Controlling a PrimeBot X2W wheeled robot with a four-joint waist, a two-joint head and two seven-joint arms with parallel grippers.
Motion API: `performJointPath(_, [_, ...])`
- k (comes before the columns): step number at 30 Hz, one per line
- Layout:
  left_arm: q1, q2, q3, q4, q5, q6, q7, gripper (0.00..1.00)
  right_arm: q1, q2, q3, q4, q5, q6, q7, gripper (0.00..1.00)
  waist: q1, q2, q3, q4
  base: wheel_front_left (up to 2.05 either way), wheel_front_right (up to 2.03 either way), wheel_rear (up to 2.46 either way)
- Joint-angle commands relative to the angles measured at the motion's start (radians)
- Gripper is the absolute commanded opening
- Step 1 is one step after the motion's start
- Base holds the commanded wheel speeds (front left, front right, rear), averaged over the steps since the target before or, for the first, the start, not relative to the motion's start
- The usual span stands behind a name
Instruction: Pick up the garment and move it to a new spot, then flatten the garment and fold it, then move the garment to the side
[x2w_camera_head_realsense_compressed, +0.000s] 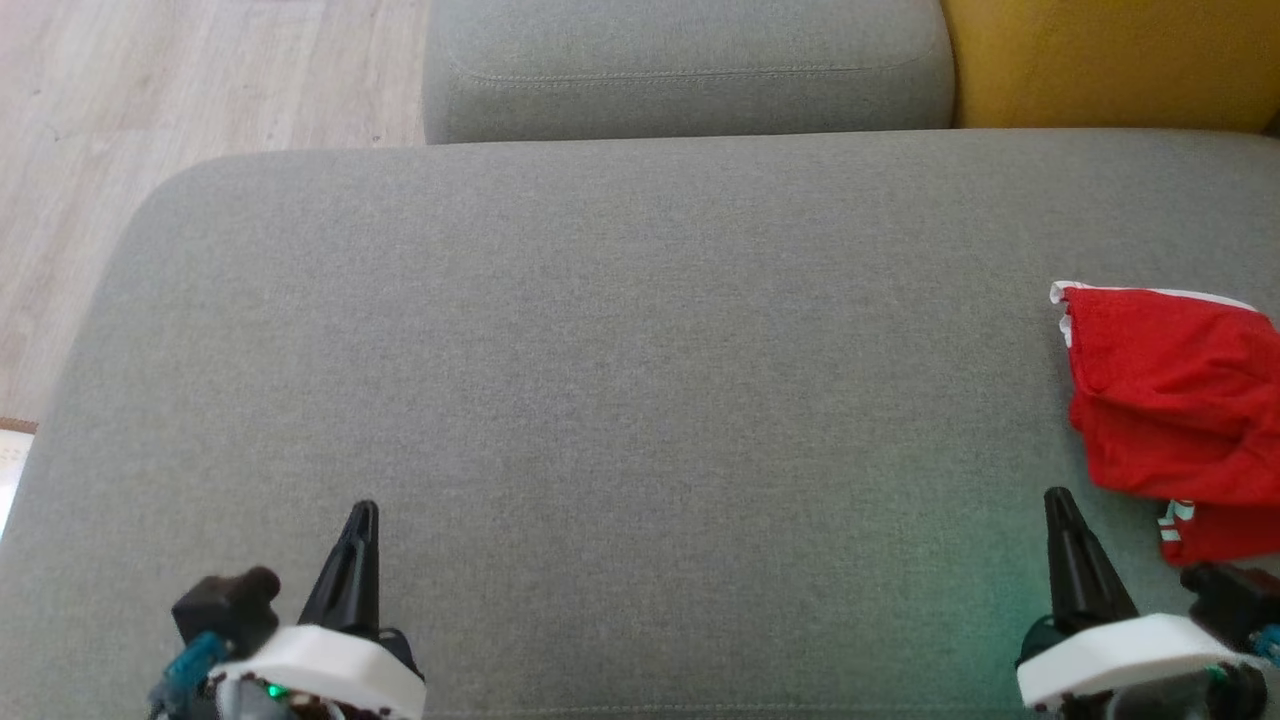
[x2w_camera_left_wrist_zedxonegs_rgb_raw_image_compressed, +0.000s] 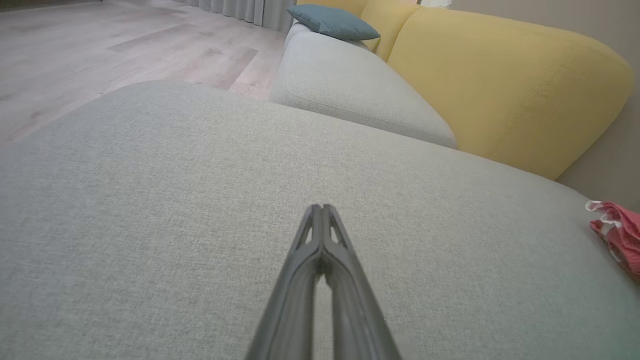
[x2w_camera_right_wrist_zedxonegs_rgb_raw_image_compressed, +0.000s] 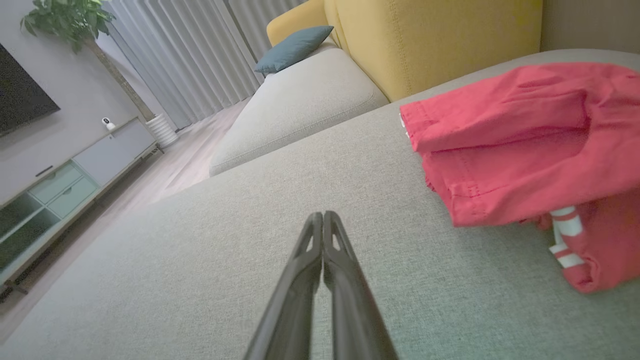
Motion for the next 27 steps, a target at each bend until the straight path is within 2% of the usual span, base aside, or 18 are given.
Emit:
performJointPath(1, [-0.055,0.0,0.025,-0.026,-0.036,-0.011,0.006,0.0,-0.053,-0.014,0.002,-0.026,0.04,0.0,0.003,0.0,0.0,-0.0001,0.0,-0.001,0.0,0.0,0.0])
performJointPath(27, [-0.088,-0.011,0.088,-0.01,-0.335,-0.04,0.078,0.0,-0.101,-0.022,-0.005,0.009,0.337,0.0,0.029,0.0,0.0,-0.0001,0.0,-0.012,0.0,0.0,0.0])
